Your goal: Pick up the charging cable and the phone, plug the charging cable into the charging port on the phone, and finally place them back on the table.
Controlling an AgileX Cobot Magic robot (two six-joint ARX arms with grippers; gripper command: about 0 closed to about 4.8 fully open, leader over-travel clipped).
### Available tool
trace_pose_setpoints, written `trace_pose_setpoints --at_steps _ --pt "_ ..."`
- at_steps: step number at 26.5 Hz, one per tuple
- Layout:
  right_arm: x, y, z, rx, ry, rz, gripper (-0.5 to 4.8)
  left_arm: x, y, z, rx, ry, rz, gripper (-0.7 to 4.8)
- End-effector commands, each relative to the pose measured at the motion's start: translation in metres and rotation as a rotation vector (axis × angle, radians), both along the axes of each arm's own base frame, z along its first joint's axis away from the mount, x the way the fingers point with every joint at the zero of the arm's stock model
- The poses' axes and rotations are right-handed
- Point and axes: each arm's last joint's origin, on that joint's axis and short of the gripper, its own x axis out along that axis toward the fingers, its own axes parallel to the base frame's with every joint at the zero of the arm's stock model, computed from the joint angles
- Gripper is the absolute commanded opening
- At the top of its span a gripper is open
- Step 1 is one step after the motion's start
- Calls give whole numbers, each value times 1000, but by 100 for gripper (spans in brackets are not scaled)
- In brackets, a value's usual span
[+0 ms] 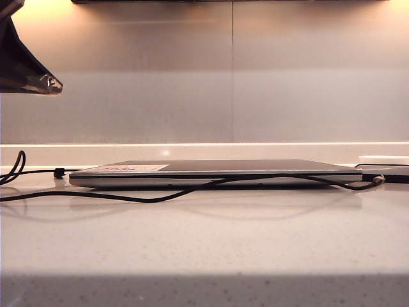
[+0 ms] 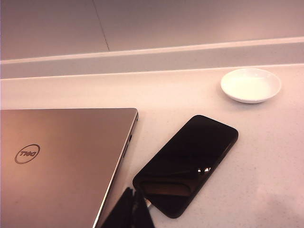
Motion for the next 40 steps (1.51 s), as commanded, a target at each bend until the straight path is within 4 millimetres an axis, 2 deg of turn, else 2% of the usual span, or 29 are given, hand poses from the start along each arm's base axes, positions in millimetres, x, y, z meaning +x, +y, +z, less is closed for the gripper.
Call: trace_pose_setpoints --at_steps 1,12,15,20,26,40 --pt "0 0 3 -5 -23 1 -8 1 0 5 -17 -42 -3 -6" --pt "0 0 3 -5 -23 1 -8 1 1 15 -56 -136 6 -6" --pt "0 0 3 -5 -23 1 -8 -3 9 21 -73 -179 40 -6" --pt "0 0 3 -5 -23 1 -7 -12 34 24 -28 -298 190 -6" --pt "0 0 3 -5 -23 1 -8 -29 62 7 -19 -393 405 -6" --pt "0 0 3 -5 -23 1 -8 -39 65 -36 -18 -411 430 -6"
